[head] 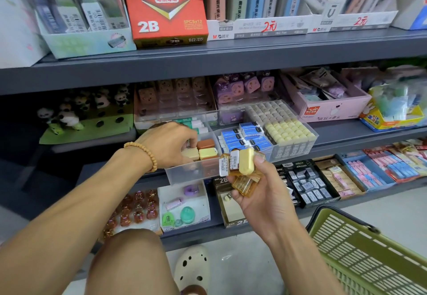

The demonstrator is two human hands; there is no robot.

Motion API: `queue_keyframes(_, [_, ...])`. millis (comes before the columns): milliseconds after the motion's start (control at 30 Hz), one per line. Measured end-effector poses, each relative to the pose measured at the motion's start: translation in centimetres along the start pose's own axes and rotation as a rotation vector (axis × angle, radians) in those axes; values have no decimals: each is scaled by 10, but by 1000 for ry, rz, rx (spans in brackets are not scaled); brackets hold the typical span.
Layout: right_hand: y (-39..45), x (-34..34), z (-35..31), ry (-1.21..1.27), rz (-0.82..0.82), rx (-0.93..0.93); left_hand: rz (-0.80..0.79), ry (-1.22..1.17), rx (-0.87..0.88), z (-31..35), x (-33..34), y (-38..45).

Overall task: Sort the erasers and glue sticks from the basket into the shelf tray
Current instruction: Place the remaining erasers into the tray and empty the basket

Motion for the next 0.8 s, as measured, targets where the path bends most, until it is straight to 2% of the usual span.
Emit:
queue_keyframes(200, [-2, 1, -2, 19, 7, 0, 19, -67, -29, -5, -2, -4])
queue_keyframes(267, [-4, 4, -4, 31, -2, -9, 155, -186, -30, -1, -12, -8])
queue_keyframes(333, [-6, 9, -6, 44, -17, -12, 280, -473, -23, 12, -20, -18])
queue_keyframes(400, [-6, 12, -6, 60, -20, -12, 174, -756, -10, 32, -11, -24])
queue_keyframes(467, [-6, 15, -7, 64, -22, -23, 52, -844, 9, 48, 2, -28])
queue_keyframes(733, [-4, 10, -7, -117, 62, -40, 160, -869, -36, 45, 5, -29])
queue_keyframes(800, [-6, 11, -6, -105, 46, -44, 158, -955, -67, 44, 3, -30])
Point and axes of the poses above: each hand's wrist, its own y-axis towards the middle knuckle, its own x-axis out of the palm, z = x × y, the point moved 6 cm from there along y, towards the middle knuckle, and after that the axes turned 15 degrees about -y, right-handed, at the moved point
